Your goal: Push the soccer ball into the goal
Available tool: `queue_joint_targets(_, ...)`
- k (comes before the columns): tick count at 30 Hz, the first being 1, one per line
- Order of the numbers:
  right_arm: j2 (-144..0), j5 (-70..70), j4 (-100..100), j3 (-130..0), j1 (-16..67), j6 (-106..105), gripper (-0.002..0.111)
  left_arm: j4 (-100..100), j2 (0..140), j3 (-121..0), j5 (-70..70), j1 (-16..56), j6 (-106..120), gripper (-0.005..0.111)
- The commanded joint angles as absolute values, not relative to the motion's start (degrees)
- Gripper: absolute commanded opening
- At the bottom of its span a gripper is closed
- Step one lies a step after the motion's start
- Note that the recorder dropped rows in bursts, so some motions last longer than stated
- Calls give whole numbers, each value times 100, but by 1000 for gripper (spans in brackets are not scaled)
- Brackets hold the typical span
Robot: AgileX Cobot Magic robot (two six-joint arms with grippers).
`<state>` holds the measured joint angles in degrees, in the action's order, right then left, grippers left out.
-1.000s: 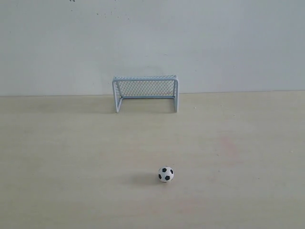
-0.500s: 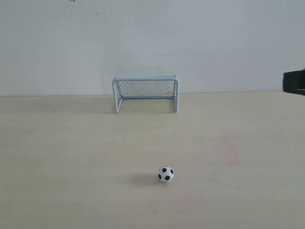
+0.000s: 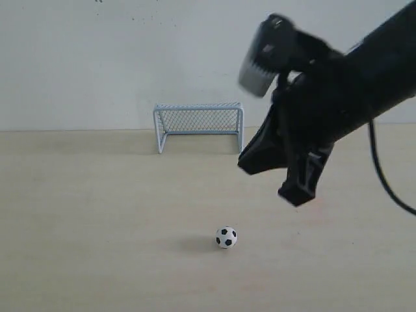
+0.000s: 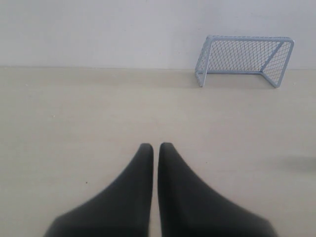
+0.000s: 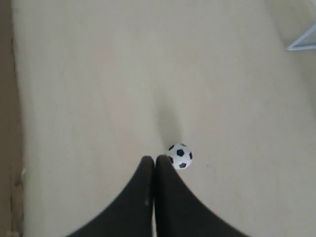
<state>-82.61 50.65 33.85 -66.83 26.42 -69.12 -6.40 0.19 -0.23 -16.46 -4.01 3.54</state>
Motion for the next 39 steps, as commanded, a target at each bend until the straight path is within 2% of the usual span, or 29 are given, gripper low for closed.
queue_joint_targets(1, -8873, 5534, 1355, -7196, 3524, -6160, 0, -617, 0, 0, -1653, -414, 296, 4)
queue_joint_targets(4, -9345, 6250, 544, -7562, 3864, -5782, 0, -617, 0, 0, -1653, -414, 296, 4)
queue_joint_targets(8, -9881, 6846, 476, -7878, 3936, -5556, 0, -617, 0, 0, -1653, -414, 296, 4)
queue_joint_targets(24, -10456, 5929, 656, -7866, 3923, -5324, 0, -617, 0, 0, -1653, -414, 296, 4)
queue_joint_targets(30, -10599, 5582, 1009, -7866, 3615, -6187, 0, -617, 0, 0, -1653, -414, 296, 4)
queue_joint_targets(39, -10677, 6019, 1786, -7866, 2775, -8317, 0, -617, 0, 0, -1653, -414, 296, 4)
